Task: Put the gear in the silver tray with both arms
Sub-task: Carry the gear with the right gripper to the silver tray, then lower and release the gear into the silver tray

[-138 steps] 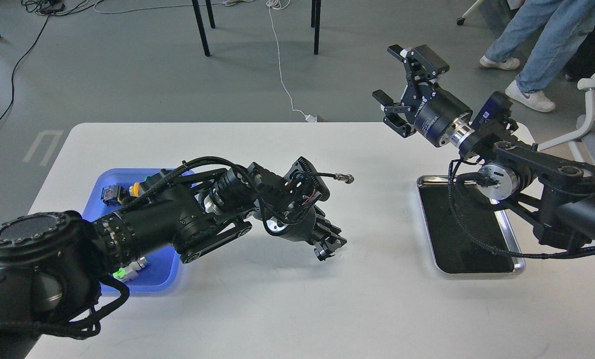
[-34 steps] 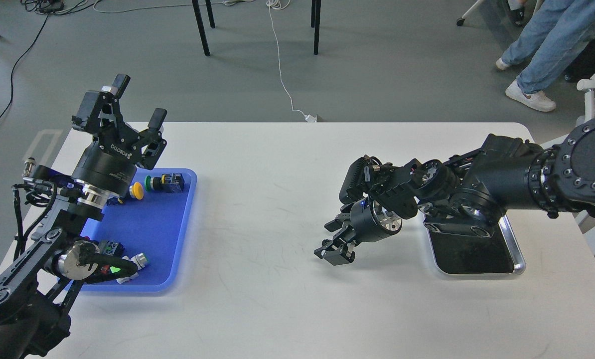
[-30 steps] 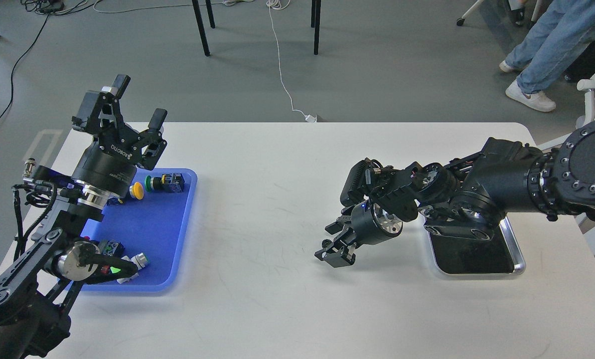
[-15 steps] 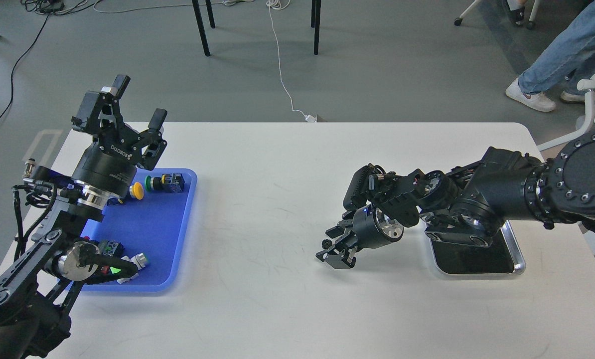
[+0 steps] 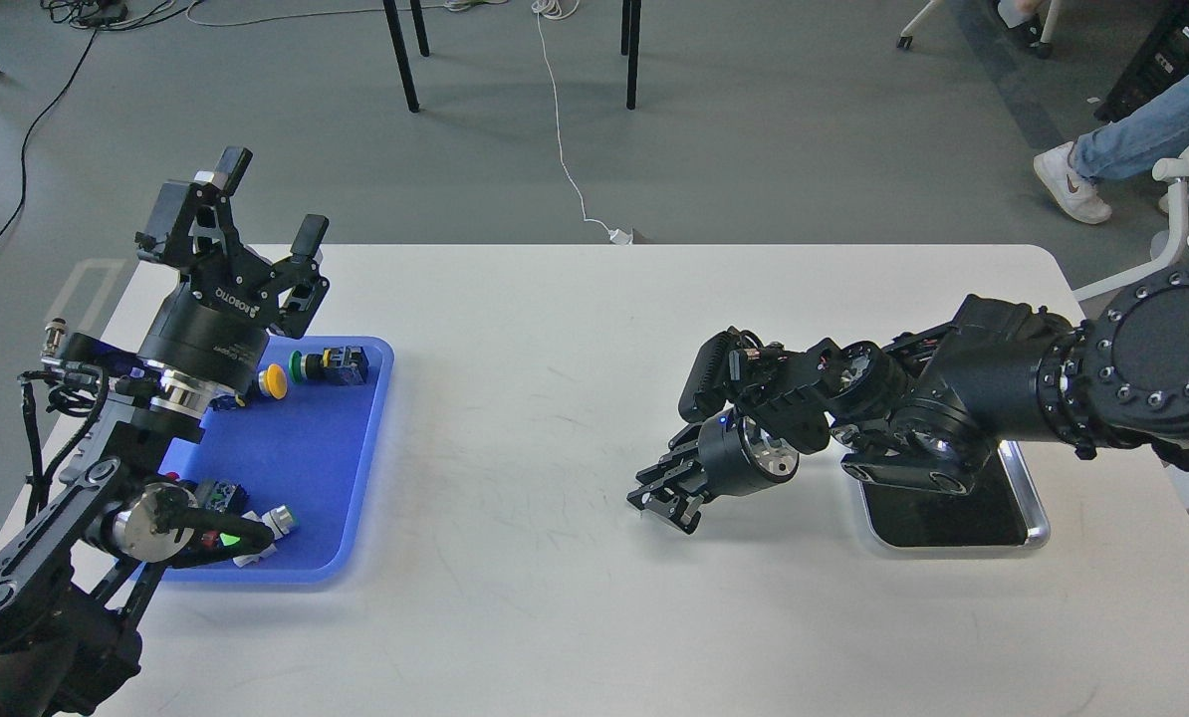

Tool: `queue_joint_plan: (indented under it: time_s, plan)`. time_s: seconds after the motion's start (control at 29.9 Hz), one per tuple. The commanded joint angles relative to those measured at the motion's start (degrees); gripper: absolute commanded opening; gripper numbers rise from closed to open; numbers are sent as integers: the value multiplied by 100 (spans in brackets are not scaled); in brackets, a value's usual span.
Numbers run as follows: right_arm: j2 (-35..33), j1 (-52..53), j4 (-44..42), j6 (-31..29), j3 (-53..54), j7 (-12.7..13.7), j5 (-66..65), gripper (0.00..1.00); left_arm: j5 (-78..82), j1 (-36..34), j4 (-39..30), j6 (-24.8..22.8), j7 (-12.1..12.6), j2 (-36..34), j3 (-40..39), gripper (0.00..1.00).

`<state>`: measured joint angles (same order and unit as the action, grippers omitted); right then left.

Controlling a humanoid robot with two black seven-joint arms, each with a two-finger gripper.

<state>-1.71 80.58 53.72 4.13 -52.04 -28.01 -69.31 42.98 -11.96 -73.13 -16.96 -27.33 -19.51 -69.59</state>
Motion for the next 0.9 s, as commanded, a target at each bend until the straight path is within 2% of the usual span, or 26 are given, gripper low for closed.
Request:
queue_joint_plan:
  time_s: [0.0, 0.2, 0.47, 0.67, 0.87]
  plan:
    - [-48, 81, 24, 9, 1, 1, 23, 14, 0, 0, 0, 0, 0, -9, -28, 98]
    - [-671, 563, 270, 35, 115, 1, 32, 15, 0, 0, 0, 0, 0, -9, -45, 98]
    - [-2235, 775, 648, 185, 89, 1, -301, 15, 0, 9, 0, 0, 0, -9, -54, 98]
    - [-3352, 512, 719, 185, 53, 1, -935, 15, 0, 9, 0, -9, 0, 35, -54, 98]
    - [-3819, 29, 719, 211, 62, 1, -1023, 16, 0, 79, -8, -35, 0, 88, -89, 98]
